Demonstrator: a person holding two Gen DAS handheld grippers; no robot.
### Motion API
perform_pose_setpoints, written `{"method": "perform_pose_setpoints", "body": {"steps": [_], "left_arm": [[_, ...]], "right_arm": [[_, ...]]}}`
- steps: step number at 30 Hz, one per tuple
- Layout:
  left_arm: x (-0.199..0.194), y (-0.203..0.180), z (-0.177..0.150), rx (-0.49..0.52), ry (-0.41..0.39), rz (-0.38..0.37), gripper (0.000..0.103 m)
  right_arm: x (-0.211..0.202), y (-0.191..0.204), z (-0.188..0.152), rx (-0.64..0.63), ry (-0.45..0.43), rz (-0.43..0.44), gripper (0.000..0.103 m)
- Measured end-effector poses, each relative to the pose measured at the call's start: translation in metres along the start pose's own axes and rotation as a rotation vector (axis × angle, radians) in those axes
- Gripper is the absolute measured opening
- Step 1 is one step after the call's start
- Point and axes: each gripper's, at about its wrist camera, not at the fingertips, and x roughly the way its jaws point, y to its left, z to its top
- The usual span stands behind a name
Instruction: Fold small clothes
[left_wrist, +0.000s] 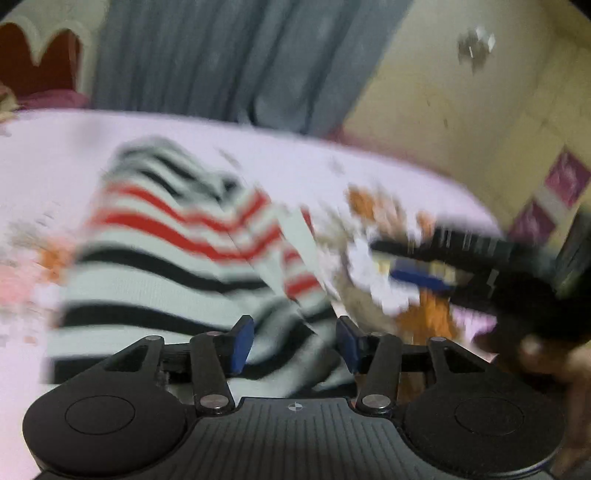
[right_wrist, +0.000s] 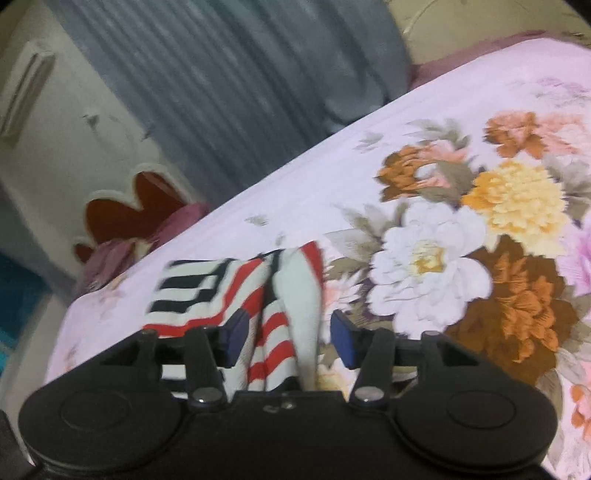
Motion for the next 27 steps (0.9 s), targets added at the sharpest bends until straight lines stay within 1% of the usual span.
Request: {"method": "perform_pose_setpoints", "body": {"steps": [1,2,3,5,6,7,9,10,11,13,16,18,19,20,21,23,25,27], "left_arm": [[-0.015,0.013,0.003,-0.003,-0.039,0.026,0.049],[-0.024,0.028,0.011,-0.008,-0.076,0.075,0.049],[-0.028,0.045,0.018,-0.015,-0.098,0.132,0.049],[-0.026,0.079,0.028,-0.055,-0.105,0.220,0.049],[-0.021,0.098,0.029,-0.083,-0.091,0.238,0.049],[-0.013,0.112,0.028,-0.106,-0.050,0.241,0.048],[0.000,0.132,0.022,-0.145,0.012,0.198,0.045],[0.005,0.135,0.018,-0.158,0.022,0.188,0.043],[0.009,0.137,0.015,-0.162,0.020,0.185,0.043],[0.007,0.129,0.008,-0.141,0.010,0.193,0.043],[0.013,0.121,0.011,-0.112,0.014,0.201,0.043],[0.016,0.120,0.014,-0.095,0.007,0.194,0.042],[0.017,0.118,0.015,-0.082,-0.023,0.192,0.036],[0.013,0.116,0.016,-0.068,-0.054,0.188,0.032],[0.011,0.116,0.018,-0.062,-0.066,0.181,0.032],[0.019,0.115,0.022,-0.055,-0.022,0.154,0.030],[0.025,0.105,0.026,0.000,-0.016,0.157,0.030],[0.023,0.092,0.034,0.037,-0.026,0.130,0.026]], "right_arm": [[0.004,0.003,0.000,-0.002,0.016,0.024,0.047],[0.009,0.007,-0.002,-0.001,0.040,0.053,0.047],[0.015,0.010,-0.003,0.001,0.067,0.080,0.047],[0.031,0.018,-0.009,-0.007,0.133,0.113,0.047],[0.038,0.022,-0.011,-0.017,0.157,0.107,0.047],[0.045,0.025,-0.013,-0.026,0.174,0.097,0.048],[0.059,0.027,-0.016,-0.015,0.211,0.091,0.048],[0.064,0.028,-0.016,-0.014,0.222,0.087,0.049],[0.070,0.029,-0.015,-0.018,0.235,0.080,0.049],[0.080,0.033,-0.015,-0.030,0.257,0.068,0.049],[0.093,0.046,-0.013,-0.069,0.279,0.066,0.051],[0.100,0.057,-0.014,-0.125,0.276,0.041,0.044],[0.103,0.064,-0.016,-0.162,0.276,0.021,0.034],[0.104,0.069,-0.017,-0.198,0.268,0.022,0.022],[0.103,0.072,-0.017,-0.223,0.254,0.032,0.022],[0.097,0.079,-0.018,-0.291,0.222,0.034,0.019],[0.087,0.084,-0.019,-0.350,0.177,0.042,0.018],[0.072,0.085,-0.015,-0.389,0.122,0.052,0.018]]}}
